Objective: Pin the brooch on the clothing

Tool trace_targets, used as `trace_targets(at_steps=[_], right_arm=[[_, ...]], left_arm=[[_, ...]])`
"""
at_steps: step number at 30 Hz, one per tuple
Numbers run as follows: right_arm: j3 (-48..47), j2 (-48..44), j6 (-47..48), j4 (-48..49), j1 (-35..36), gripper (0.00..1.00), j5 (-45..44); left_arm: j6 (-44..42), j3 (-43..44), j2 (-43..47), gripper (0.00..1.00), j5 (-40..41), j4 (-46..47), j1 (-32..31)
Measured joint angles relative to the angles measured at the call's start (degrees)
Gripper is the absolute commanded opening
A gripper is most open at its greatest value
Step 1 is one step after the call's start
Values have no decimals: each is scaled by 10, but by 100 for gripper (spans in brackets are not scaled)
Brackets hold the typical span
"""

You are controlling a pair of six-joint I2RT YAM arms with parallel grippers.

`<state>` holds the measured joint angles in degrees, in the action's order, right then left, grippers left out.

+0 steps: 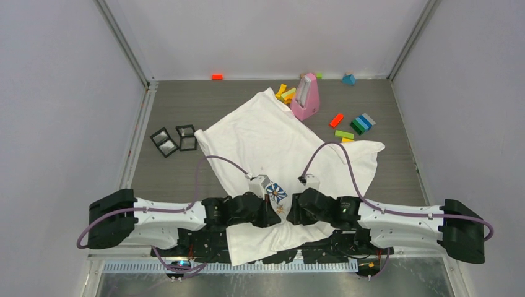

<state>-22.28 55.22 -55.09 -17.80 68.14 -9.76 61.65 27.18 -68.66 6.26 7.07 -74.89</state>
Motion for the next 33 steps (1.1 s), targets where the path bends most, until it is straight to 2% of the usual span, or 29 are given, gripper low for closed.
trace_targets(at_steps=[8,17,23,30,33], right_arm=[[1,-14,-14,7,2,34,-5],[14,-16,-28,15,5,31,-3],[14,-1,-30,15,8,19,-2],[14,19,-30,15,8,15,-2],[13,22,-30,15,8,8,-3]], left_arm=[[25,-6,-5,0,31,2,-5],[37,-6,-27,0,34,16,-12],[41,-6,-43,0,34,26,-15],[43,-6,-52,0,34,28,-16],[44,-6,-52,0,34,30,-16]])
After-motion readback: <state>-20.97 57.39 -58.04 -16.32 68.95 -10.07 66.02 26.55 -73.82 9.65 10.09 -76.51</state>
